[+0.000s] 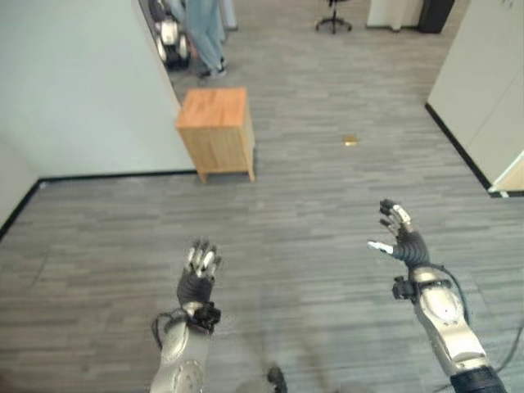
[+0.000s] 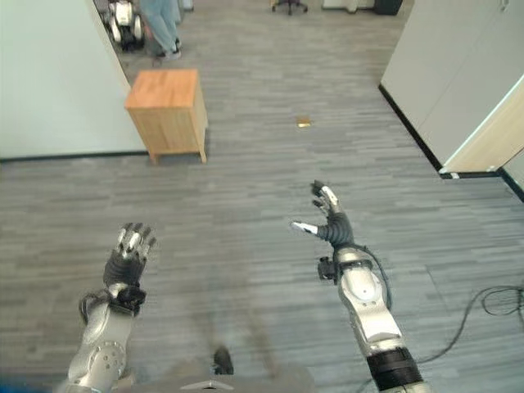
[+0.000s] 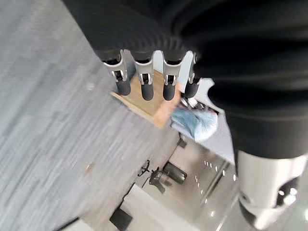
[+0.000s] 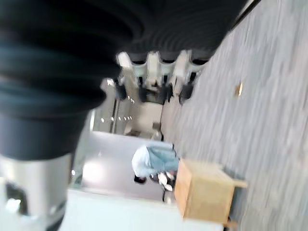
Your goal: Making the bed.
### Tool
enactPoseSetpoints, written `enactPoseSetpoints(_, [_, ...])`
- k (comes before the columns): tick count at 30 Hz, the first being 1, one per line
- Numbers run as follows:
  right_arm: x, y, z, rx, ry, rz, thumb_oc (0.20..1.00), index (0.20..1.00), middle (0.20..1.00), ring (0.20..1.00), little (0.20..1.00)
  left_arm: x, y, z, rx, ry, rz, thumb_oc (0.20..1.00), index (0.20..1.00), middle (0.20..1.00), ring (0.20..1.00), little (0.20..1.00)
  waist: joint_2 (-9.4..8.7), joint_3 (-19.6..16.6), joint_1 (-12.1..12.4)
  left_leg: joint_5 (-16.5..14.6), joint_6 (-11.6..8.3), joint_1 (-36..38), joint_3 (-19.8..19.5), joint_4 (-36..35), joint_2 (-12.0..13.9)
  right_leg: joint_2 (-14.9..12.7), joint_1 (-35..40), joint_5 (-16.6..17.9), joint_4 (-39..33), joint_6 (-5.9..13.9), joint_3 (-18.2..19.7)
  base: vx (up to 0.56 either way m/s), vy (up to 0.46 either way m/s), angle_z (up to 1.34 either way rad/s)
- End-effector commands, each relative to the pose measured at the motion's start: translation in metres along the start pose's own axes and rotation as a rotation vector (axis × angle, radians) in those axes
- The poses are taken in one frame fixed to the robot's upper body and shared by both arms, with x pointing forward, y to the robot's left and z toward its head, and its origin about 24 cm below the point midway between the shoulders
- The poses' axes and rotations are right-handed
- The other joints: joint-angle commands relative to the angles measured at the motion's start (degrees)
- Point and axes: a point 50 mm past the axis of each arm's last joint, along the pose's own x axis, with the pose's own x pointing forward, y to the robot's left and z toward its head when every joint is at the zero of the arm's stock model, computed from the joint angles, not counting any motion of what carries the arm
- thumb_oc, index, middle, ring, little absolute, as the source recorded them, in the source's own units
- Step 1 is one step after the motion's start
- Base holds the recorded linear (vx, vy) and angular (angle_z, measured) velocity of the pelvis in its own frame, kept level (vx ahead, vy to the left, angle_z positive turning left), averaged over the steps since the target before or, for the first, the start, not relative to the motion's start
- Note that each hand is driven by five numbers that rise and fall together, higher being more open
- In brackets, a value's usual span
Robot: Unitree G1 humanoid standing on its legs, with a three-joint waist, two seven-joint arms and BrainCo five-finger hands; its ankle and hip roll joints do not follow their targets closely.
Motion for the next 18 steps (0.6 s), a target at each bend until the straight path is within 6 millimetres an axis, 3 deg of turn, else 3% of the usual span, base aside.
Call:
enactPoseSetpoints(1, [0.015, -0.002, 0.026, -0.019, -0.149, -0.004, 1.000, 1.000, 1.000, 1.000, 1.000, 0.010, -0.009, 0.058, 0.188, -0.278, -0.068, 1.000, 1.000, 1.000, 1.000, 1.000, 0.87, -0.1, -0.1, 5.5, -2.50, 1.6, -5.8, -11.8, 2.0, -0.8, 6.4, 17.6, -7.2, -1.55, -8.8, 0.36, 0.089, 0.38])
enactPoseSetpoints(2, [0.015, -0.002, 0.026, -0.019, -0.149, -0.004, 1.000, 1.000, 1.000, 1.000, 1.000, 0.010, -0.009, 0.059, 0.188, -0.279, -0.068, 1.000, 1.000, 1.000, 1.000, 1.000, 1.03, -0.2, -0.2, 5.6, -2.57, 1.4, -5.9, -11.8, 2.2, -0.6, 6.4, 17.9, -7.5, -1.67, -9.0, 0.60, -0.040, 0.84])
enactPoseSetpoints(3, [0.015, -0.003, 0.028, -0.015, -0.159, 0.010, 1.000, 1.000, 1.000, 1.000, 1.000, 0.011, -0.009, 0.075, 0.249, -0.352, -0.074, 1.000, 1.000, 1.000, 1.000, 1.000, 0.49, 0.6, -0.8, 4.0, -3.79, 3.2, -10.2, -11.8, 2.1, 0.9, 3.1, 12.0, -18.0, -3.88, -7.9, 0.37, -0.073, 0.86])
enactPoseSetpoints(4, [0.015, -0.003, 0.028, -0.015, -0.159, 0.011, 1.000, 1.000, 1.000, 1.000, 1.000, 0.011, -0.009, 0.075, 0.249, -0.352, -0.073, 1.000, 1.000, 1.000, 1.000, 1.000, 0.60, 0.5, -0.9, 4.1, -3.84, 3.1, -10.3, -11.8, 2.2, 1.0, 3.2, 12.2, -18.3, -3.96, -8.0, 0.49, -0.125, 0.84])
enactPoseSetpoints(5, [0.016, -0.003, 0.029, -0.009, -0.158, 0.015, 1.000, 1.000, 1.000, 1.000, 1.000, 0.011, -0.009, 0.079, 0.253, -0.370, -0.072, 1.000, 1.000, 1.000, 1.000, 1.000, 0.11, 0.8, -1.0, 3.5, -4.45, 3.7, -11.9, -11.8, 2.0, 1.6, 3.5, 11.4, -25.5, -3.90, -6.6, 0.41, -0.152, 0.82])
enactPoseSetpoints(6, [0.020, -0.006, 0.031, -0.016, -0.166, 0.008, 1.000, 1.000, 1.000, 1.000, 1.000, 0.014, -0.010, 0.084, 0.263, -0.393, -0.075, 1.000, 1.000, 1.000, 1.000, 1.000, -0.34, 1.4, -1.3, 2.0, -5.04, 4.6, -16.1, -11.8, 1.5, 2.3, 2.4, 12.1, -36.8, -4.00, -1.0, 0.41, -0.150, 1.12])
enactPoseSetpoints(7, [0.020, -0.006, 0.031, -0.016, -0.167, 0.008, 1.000, 1.000, 1.000, 1.000, 1.000, 0.014, -0.010, 0.084, 0.263, -0.393, -0.075, 1.000, 1.000, 1.000, 1.000, 1.000, -0.36, 1.4, -1.4, 2.1, -5.04, 4.5, -16.2, -11.8, 1.5, 2.3, 2.4, 12.4, -37.1, -4.02, -1.0, 0.58, -0.210, 1.49])
enactPoseSetpoints(8, [0.025, -0.008, 0.035, -0.023, -0.181, -0.001, 1.000, 1.000, 1.000, 1.000, 1.000, 0.020, -0.013, 0.086, 0.270, -0.404, -0.080, 1.000, 1.000, 1.000, 1.000, 1.000, -0.63, 1.8, -1.2, 1.1, -5.69, 5.1, -20.3, -11.8, 1.0, 1.8, -1.2, 16.0, -43.5, -2.53, 4.1, 0.29, -0.114, 1.59])
enactPoseSetpoints(9, [0.025, -0.008, 0.035, -0.024, -0.181, -0.002, 1.000, 1.000, 1.000, 1.000, 1.000, 0.020, -0.013, 0.086, 0.269, -0.404, -0.080, 1.000, 1.000, 1.000, 1.000, 1.000, -0.46, 1.8, -1.5, 1.0, -5.68, 5.1, -20.7, -11.8, 1.2, 1.8, -0.9, 16.1, -44.0, -2.51, 3.7, 0.61, -0.249, 2.03])
enactPoseSetpoints(10, [0.025, -0.008, 0.034, -0.034, -0.174, -0.002, 1.000, 1.000, 1.000, 1.000, 1.000, 0.025, -0.018, 0.090, 0.291, -0.422, -0.098, 1.000, 1.000, 1.000, 1.000, 1.000, -0.40, 2.4, -2.0, 0.0, -6.60, 6.1, -25.6, -11.8, 1.4, 2.5, -3.6, 17.7, -45.5, -1.58, 8.9, 0.31, -0.136, 2.15])
enactPoseSetpoints(11, [0.025, -0.008, 0.034, -0.034, -0.175, -0.002, 1.000, 1.000, 1.000, 1.000, 1.000, 0.025, -0.018, 0.091, 0.291, -0.423, -0.098, 1.000, 1.000, 1.000, 1.000, 1.000, -0.50, 2.3, -2.2, 0.2, -6.61, 5.9, -25.7, -11.8, 1.3, 2.3, -3.7, 17.8, -45.6, -1.57, 8.9, 0.44, -0.215, 2.02])
enactPoseSetpoints(13, [0.021, -0.005, 0.024, -0.028, -0.134, 0.021, 1.000, 1.000, 1.000, 1.000, 1.000, 0.028, -0.028, 0.096, 0.290, -0.458, -0.138, 1.000, 1.000, 1.000, 1.000, 1.000, -1.14, 2.7, -2.6, -0.7, -7.50, 7.3, -32.2, -11.8, 1.1, 2.2, -2.2, 18.1, -43.6, -2.07, 13.0, 0.40, -0.306, 2.23])
enactPoseSetpoints(16, [0.020, 0.000, 0.013, -0.016, -0.091, 0.041, 1.000, 1.000, 1.000, 1.000, 1.000, 0.030, -0.030, 0.095, 0.277, -0.459, -0.138, 1.000, 1.000, 1.000, 1.000, 1.000, -1.01, 2.1, -3.4, -0.1, -8.50, 7.1, -35.3, -11.8, 2.1, 2.3, -1.4, 18.8, -42.6, -2.40, 12.1, 0.28, -0.315, 2.24])
enactPoseSetpoints(17, [0.020, 0.003, 0.007, -0.015, -0.058, 0.056, 1.000, 1.000, 1.000, 1.000, 1.000, 0.032, -0.029, 0.094, 0.240, -0.453, -0.131, 1.000, 1.000, 1.000, 1.000, 1.000, -0.07, 1.5, -3.4, 0.2, -9.85, 6.9, -34.3, -11.8, 3.8, 2.0, 0.2, 18.2, -44.0, -2.64, 9.7, 0.29, -0.368, 0.87])
enactPoseSetpoints(18, [0.020, 0.003, 0.007, -0.015, -0.058, 0.056, 1.000, 1.000, 1.000, 1.000, 1.000, 0.032, -0.029, 0.094, 0.240, -0.453, -0.131, 1.000, 1.000, 1.000, 1.000, 1.000, -0.03, 1.5, -3.6, 0.2, -9.87, 6.9, -34.5, -11.8, 3.8, 2.0, 0.3, 18.2, -44.2, -2.65, 9.5, 0.18, -0.299, 0.99])
